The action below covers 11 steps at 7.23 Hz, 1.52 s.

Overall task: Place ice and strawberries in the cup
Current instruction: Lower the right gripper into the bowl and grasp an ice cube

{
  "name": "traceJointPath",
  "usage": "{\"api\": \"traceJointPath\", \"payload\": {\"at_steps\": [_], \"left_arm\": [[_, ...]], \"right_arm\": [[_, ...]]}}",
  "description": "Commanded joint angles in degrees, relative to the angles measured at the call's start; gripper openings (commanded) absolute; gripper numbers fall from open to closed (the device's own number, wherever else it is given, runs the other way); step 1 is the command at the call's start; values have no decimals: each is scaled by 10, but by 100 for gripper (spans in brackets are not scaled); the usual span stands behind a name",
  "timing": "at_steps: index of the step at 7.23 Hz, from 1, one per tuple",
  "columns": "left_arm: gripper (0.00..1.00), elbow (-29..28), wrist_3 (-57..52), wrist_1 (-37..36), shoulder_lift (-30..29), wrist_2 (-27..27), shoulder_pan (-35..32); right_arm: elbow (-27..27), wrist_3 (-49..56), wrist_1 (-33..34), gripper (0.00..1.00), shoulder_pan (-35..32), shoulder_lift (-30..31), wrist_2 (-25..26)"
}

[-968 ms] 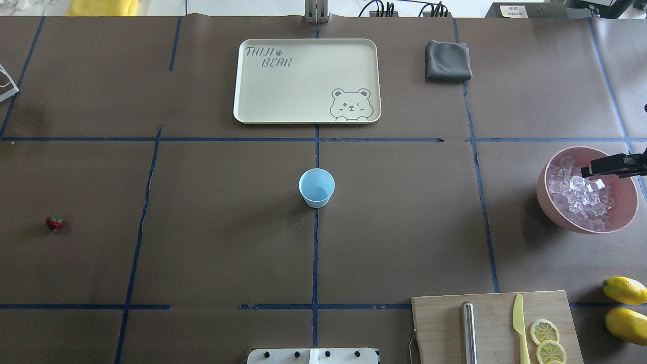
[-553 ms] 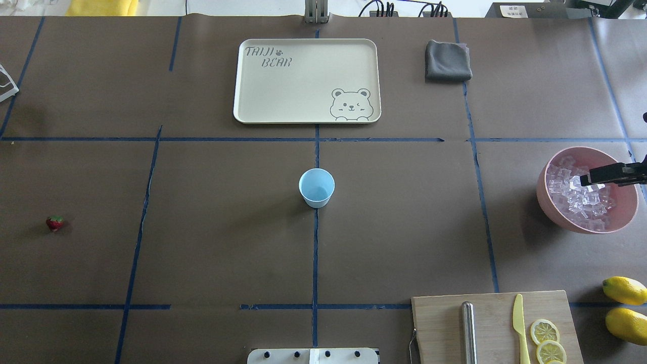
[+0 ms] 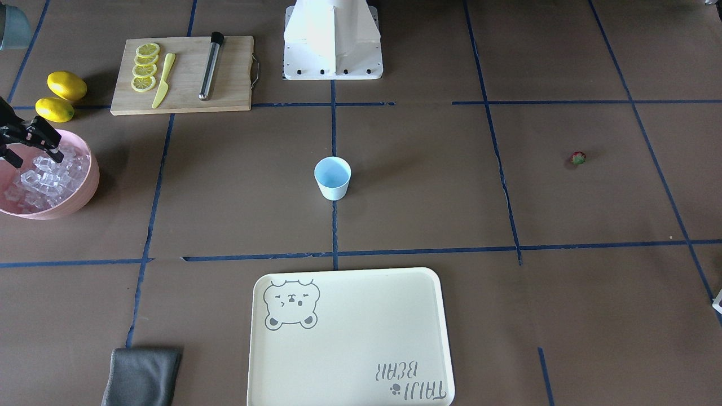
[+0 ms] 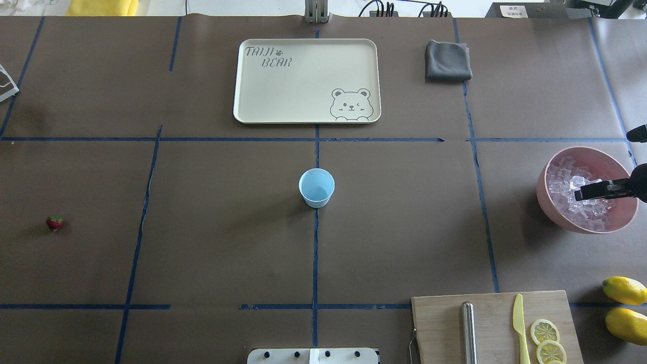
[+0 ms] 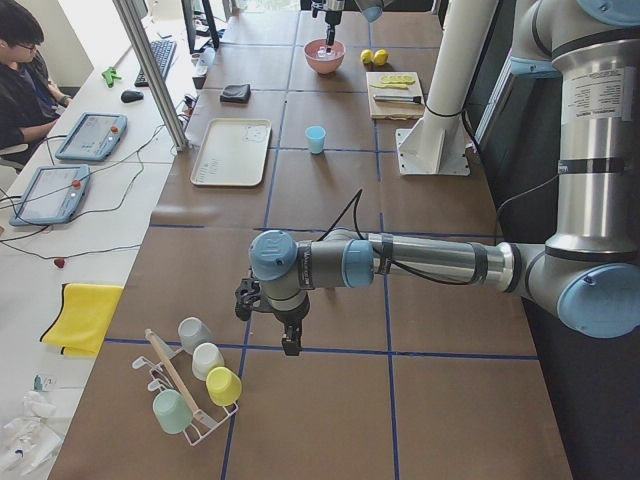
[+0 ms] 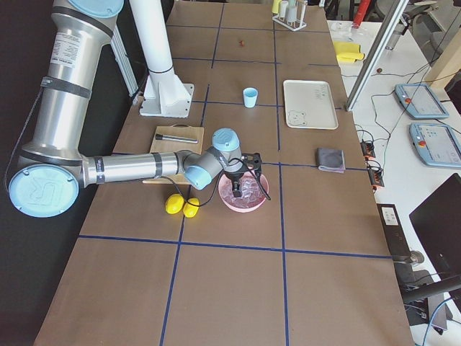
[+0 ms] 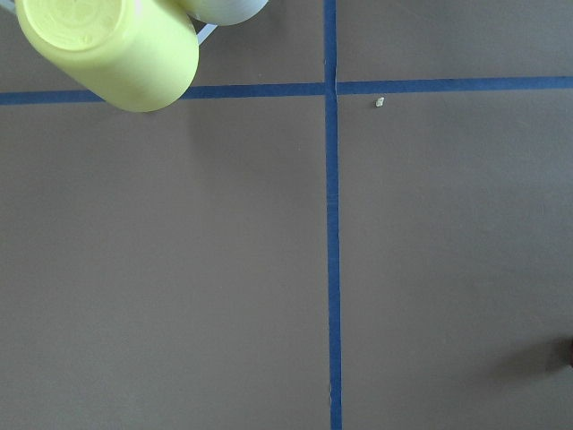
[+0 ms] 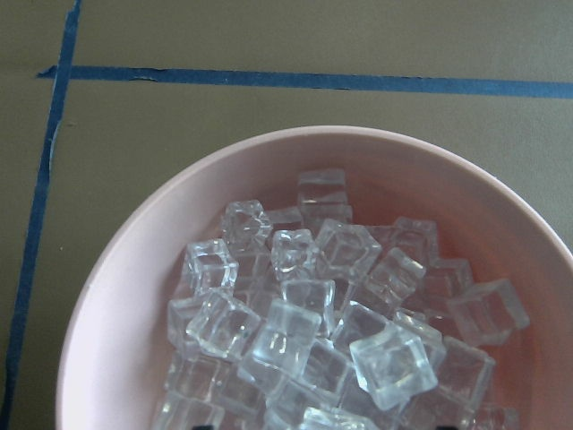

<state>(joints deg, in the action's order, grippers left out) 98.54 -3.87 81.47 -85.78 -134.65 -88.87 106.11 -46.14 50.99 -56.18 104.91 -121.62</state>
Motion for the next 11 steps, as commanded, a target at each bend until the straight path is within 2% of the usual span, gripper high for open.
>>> {"api": "traceJointPath", "payload": {"at_steps": [1,3,4,5,7,8,11], "left_arm": [[100,0,1,0,0,0,0],[100,0,1,0,0,0,0],[100,0,1,0,0,0,0],[100,-1,1,0,0,0,0],[100,0,1,0,0,-1,0],[100,0,1,1,0,-2,0],[100,0,1,1,0,-4,0]], "right_arm": [[1,0,0,85,6,3,2],[1,0,0,78,11,3,2],[1,1,0,49,11,3,2],[1,4,0,25,12,3,2],[1,9,0,4,11,4,2],[4,10,0,3,9,5,1],[80,10,1,2,-25,18,-7]]}}
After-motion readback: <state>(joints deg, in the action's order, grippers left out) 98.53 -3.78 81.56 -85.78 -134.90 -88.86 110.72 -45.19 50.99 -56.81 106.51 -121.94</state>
